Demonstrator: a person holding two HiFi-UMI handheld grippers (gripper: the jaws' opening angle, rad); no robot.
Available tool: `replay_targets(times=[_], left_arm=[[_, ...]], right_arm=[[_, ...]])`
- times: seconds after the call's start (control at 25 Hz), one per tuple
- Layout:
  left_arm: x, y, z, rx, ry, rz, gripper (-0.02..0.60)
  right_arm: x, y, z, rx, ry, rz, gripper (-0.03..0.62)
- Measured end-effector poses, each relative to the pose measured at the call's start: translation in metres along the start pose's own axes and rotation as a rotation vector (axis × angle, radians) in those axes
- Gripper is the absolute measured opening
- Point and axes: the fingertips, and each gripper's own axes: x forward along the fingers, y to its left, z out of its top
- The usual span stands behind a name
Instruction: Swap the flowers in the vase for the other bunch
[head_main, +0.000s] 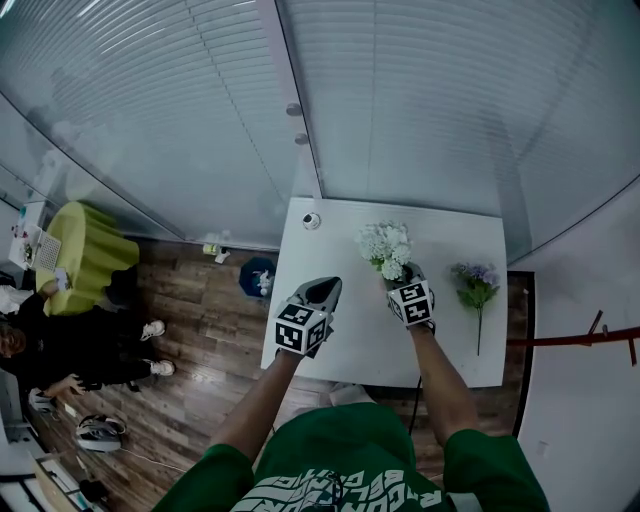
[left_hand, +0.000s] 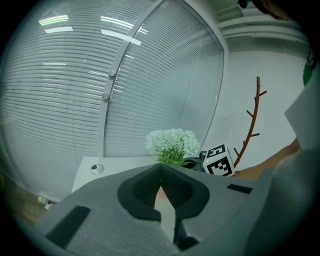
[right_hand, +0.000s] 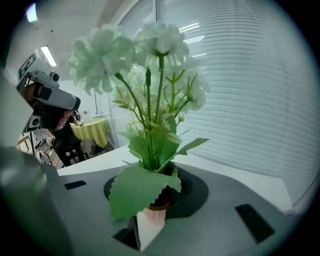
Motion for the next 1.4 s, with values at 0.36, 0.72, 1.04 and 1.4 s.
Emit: replay_targets(times=[0.36, 0.72, 1.04, 1.4], left_arm=[[-0.002, 0.004, 0.002, -0.012, -0.019, 0.011, 0.008], [-0.015, -0.002, 0.015, -0.002, -0.066, 0.024, 0.008], [-0.026, -0.012, 0.032, 0.000, -0.116, 0.014, 0.008], [-0.032, -0.014, 0.037, 0.012, -0.132, 0.008, 0.008]], right_arm=[[-0.005, -0.002, 0.018, 0.012, -0.045, 0.035, 0.075], [-0.042, -0.004, 0.077, 0.015, -0.168, 0.029, 0.075], [-0.096, -0.013, 0.142, 0.029, -0.285, 0.005, 0.075], [-0.110, -0.007, 0.153, 0.051, -0.294, 0.015, 0.075]])
